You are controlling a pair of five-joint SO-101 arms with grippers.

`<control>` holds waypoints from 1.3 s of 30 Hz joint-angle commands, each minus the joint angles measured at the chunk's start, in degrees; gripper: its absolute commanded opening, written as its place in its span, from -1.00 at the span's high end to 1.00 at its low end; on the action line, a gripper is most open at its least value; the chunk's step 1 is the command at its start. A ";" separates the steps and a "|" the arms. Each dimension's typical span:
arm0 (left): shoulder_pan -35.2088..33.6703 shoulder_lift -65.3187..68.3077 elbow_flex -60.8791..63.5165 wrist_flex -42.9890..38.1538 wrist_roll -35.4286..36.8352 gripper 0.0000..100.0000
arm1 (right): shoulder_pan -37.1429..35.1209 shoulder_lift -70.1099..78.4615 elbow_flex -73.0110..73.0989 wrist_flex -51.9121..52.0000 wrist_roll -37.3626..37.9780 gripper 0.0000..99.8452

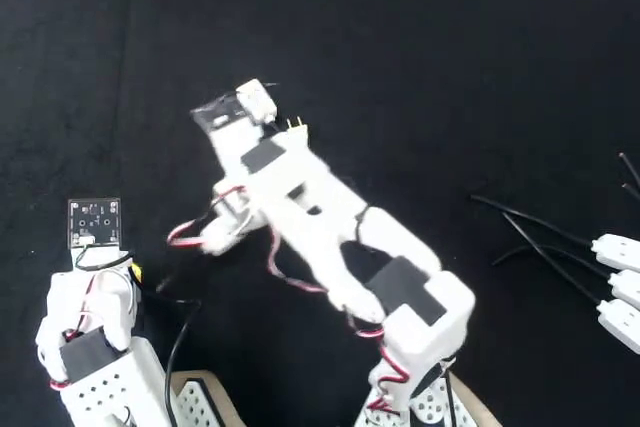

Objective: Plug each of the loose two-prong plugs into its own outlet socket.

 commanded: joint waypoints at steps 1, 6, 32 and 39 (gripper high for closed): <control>-0.04 -0.18 -0.31 -1.32 0.44 0.62 | 8.70 -3.47 6.46 2.02 4.66 0.98; 0.04 -0.18 -0.13 -1.41 0.44 0.62 | 18.37 -11.74 16.75 1.67 10.90 0.98; 0.04 -0.18 -0.04 -1.32 0.44 0.62 | -1.76 -42.15 21.76 5.71 -3.08 0.61; 0.04 -0.18 -0.04 -1.32 0.44 0.62 | -5.80 -22.02 11.47 3.34 -13.63 0.61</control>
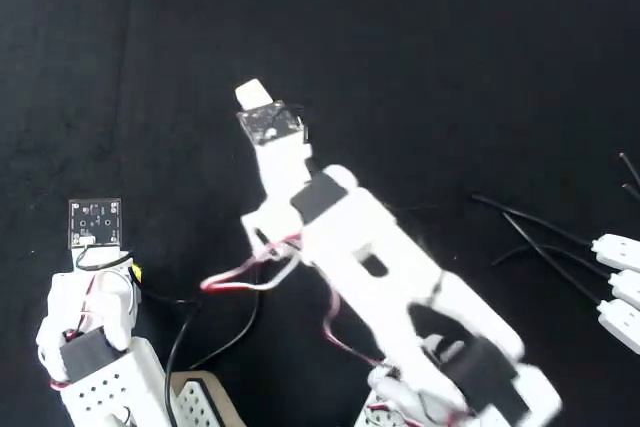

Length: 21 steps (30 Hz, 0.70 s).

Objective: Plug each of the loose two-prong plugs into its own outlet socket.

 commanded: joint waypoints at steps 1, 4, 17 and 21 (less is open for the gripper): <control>0.04 -0.18 -0.57 -1.14 0.35 0.62 | -2.46 10.33 -7.78 -1.32 -3.16 0.61; 0.04 -0.18 -0.57 -1.14 0.35 0.62 | -3.52 17.80 -11.91 -1.32 -7.56 0.61; -0.04 -0.18 -0.57 -1.14 0.35 0.62 | -1.67 27.30 -15.78 -6.15 -11.08 0.62; -0.04 -0.18 -0.57 -1.14 0.35 0.62 | -1.41 27.47 -15.78 -8.70 -11.16 0.62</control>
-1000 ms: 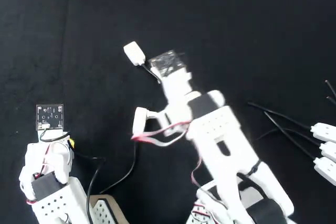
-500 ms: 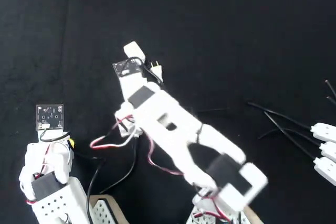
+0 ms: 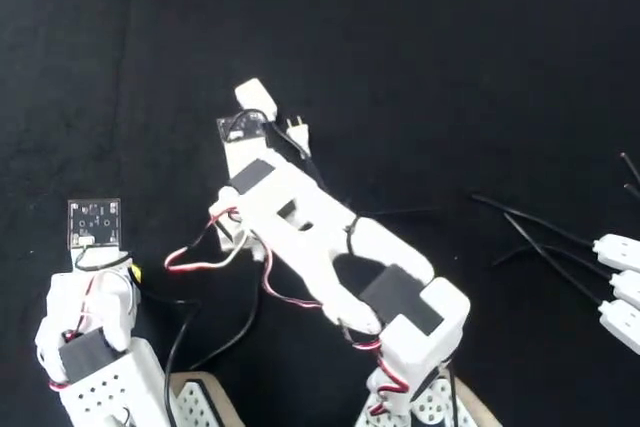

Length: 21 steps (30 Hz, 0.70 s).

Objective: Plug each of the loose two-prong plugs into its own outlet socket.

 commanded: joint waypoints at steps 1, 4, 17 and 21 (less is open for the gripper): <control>-0.04 -0.18 -0.57 -1.14 0.35 0.62 | 0.79 -0.04 -2.51 -3.34 -0.88 0.62; -0.04 -0.18 -0.57 -1.23 0.35 0.62 | 0.79 1.63 -2.51 -5.89 -0.88 0.62; 0.04 -0.18 -0.57 -1.41 0.35 0.62 | 3.52 1.19 -0.48 -4.04 3.78 0.96; 0.04 -0.18 -0.57 -1.49 0.35 0.62 | 4.13 -4.18 1.63 0.97 9.49 0.98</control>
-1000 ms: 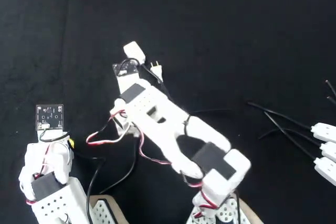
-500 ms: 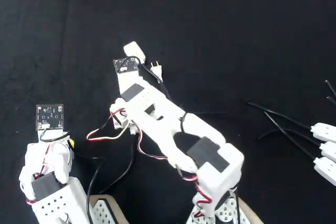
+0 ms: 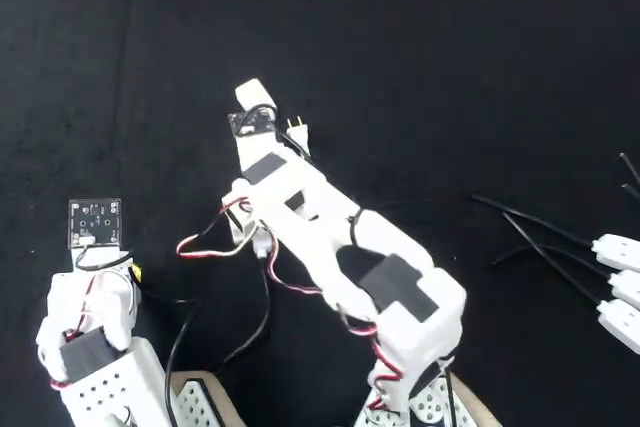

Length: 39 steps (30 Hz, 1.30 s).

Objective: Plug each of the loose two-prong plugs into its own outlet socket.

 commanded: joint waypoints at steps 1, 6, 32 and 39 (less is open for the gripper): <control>0.04 -0.18 -0.57 -1.49 0.35 0.62 | 1.58 -7.34 0.92 5.89 5.27 0.98; 0.04 -0.18 -0.57 -1.49 0.35 0.62 | 9.05 -18.51 1.19 20.13 11.87 0.98; 1.89 -0.18 -0.57 -1.58 0.35 0.62 | 81.93 -24.48 13.67 -4.92 61.10 0.93; 2.15 -0.18 -0.48 -2.55 0.44 0.62 | 82.99 -25.10 10.68 -0.18 52.57 0.27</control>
